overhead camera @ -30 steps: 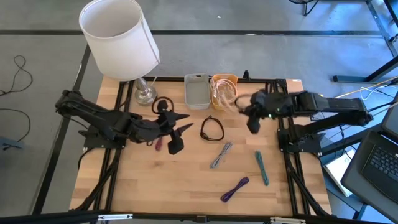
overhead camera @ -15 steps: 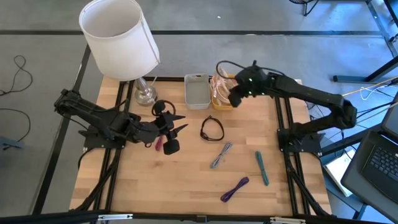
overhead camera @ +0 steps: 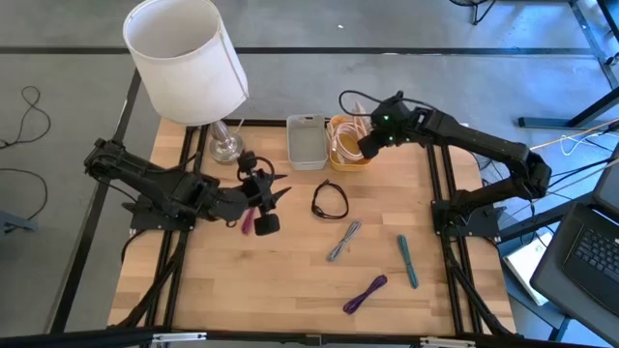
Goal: Pick & Place USB Port
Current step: Put the white HDMI cable into the yellow bin
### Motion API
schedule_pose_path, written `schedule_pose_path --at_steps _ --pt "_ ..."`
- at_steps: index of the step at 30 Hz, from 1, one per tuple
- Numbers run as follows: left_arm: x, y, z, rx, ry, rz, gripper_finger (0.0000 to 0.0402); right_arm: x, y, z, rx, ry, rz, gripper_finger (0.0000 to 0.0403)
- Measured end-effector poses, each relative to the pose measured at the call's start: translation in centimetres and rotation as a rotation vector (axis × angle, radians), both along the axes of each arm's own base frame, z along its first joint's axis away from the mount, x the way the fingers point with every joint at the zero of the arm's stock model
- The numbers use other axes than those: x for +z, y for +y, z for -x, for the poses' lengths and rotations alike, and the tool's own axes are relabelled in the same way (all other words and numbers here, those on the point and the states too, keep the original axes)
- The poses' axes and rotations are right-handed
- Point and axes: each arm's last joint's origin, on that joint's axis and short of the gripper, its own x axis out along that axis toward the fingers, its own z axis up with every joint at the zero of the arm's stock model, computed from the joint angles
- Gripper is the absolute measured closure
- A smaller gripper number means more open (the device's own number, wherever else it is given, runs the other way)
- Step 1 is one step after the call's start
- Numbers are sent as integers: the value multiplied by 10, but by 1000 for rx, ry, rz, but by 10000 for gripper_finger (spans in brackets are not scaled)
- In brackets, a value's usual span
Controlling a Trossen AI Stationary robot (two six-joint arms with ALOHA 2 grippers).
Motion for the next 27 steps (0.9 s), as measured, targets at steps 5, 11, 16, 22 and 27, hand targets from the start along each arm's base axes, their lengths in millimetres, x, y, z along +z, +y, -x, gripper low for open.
schedule_pose_path --at_steps 5,11,16,22,27 --pt "0 2 -1 7 0 2 272 0 0 0 -6 -3 -3 390" --pt "1 2 -1 8 -11 11 270 -9 -4 -7 -9 27 -13 390" --pt "1 2 -1 6 -12 12 272 -25 -11 -21 12 50 -35 390" --pt "1 2 -1 6 -12 13 270 -48 -15 -39 49 86 -66 390" --pt "1 2 -1 6 -12 12 273 -63 -19 -48 88 101 -108 390"
